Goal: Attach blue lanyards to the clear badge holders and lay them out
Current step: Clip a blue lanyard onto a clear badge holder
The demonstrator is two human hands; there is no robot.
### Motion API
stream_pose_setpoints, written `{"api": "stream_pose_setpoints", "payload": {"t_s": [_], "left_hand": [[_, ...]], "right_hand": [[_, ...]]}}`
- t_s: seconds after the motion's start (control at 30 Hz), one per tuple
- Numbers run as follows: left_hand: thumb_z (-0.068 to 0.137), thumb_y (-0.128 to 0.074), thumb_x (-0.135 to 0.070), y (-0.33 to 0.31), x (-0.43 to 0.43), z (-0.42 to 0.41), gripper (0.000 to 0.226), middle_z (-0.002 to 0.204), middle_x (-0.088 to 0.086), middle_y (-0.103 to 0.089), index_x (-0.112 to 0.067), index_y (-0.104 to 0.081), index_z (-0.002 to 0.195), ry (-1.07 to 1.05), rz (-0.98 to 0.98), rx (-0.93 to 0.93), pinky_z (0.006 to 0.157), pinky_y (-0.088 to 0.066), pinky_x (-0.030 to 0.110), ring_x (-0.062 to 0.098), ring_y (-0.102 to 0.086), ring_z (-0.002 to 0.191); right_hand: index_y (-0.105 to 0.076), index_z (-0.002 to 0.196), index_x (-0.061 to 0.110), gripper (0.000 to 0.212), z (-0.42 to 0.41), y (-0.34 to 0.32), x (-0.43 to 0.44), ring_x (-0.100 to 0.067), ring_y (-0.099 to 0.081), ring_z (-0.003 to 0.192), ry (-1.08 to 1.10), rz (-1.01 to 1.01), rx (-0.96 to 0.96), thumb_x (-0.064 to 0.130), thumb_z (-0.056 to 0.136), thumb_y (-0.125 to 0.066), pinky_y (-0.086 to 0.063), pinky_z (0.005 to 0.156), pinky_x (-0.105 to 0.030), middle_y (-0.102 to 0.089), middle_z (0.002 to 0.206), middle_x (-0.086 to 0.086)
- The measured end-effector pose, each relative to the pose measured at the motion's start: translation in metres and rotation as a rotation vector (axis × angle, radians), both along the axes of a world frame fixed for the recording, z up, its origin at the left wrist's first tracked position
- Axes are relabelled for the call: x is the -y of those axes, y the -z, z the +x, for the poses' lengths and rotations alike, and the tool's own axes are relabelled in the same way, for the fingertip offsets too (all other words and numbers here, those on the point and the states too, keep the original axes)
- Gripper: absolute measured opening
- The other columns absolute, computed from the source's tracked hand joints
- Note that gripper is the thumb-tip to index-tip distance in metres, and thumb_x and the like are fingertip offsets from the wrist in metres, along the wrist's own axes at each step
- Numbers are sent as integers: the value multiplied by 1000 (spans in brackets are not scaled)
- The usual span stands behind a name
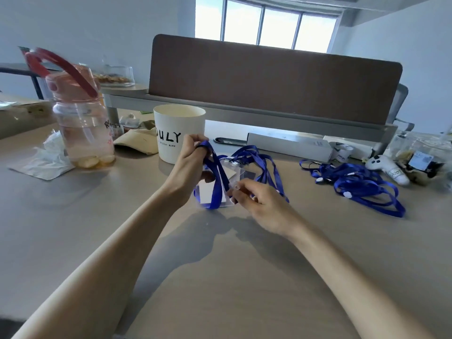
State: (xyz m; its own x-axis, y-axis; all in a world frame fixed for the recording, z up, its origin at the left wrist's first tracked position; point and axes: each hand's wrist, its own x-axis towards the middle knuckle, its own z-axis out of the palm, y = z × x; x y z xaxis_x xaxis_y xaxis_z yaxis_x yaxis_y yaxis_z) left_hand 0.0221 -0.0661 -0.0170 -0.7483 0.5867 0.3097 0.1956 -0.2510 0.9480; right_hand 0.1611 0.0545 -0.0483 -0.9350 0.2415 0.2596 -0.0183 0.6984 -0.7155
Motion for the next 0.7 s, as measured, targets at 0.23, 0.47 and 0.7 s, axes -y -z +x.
{"api": "stream_pose_setpoints", "payload": {"t_s": [0.23,0.47,0.7], "left_hand": [[99,-27,-3,-3,2,2,23,80,7,-49,-19,-43,94,128,126,148,54,-48,26,16,-49,74],[97,-31,-1,-3,2,4,23,76,7,-45,-16,-46,91,198,202,250,54,-50,26,17,-46,67],[98,-34,-4,9,2,-7,23,88,7,-51,-18,-46,113,-20,-153,-196,60,-42,27,17,-48,76]], "right_hand": [[-71,97,19,17,-15,5,11,-5,-55,102,-112,49,8,33,93,-62,-45,87,-32,-66,104,12],[-73,95,23,14,-13,2,11,2,-55,88,-140,-31,-6,28,95,-60,-43,81,-16,-68,91,21],[-61,115,13,21,-11,-22,-1,-7,-68,83,19,-357,-349,6,95,-58,-55,76,-20,-71,91,-9]]}}
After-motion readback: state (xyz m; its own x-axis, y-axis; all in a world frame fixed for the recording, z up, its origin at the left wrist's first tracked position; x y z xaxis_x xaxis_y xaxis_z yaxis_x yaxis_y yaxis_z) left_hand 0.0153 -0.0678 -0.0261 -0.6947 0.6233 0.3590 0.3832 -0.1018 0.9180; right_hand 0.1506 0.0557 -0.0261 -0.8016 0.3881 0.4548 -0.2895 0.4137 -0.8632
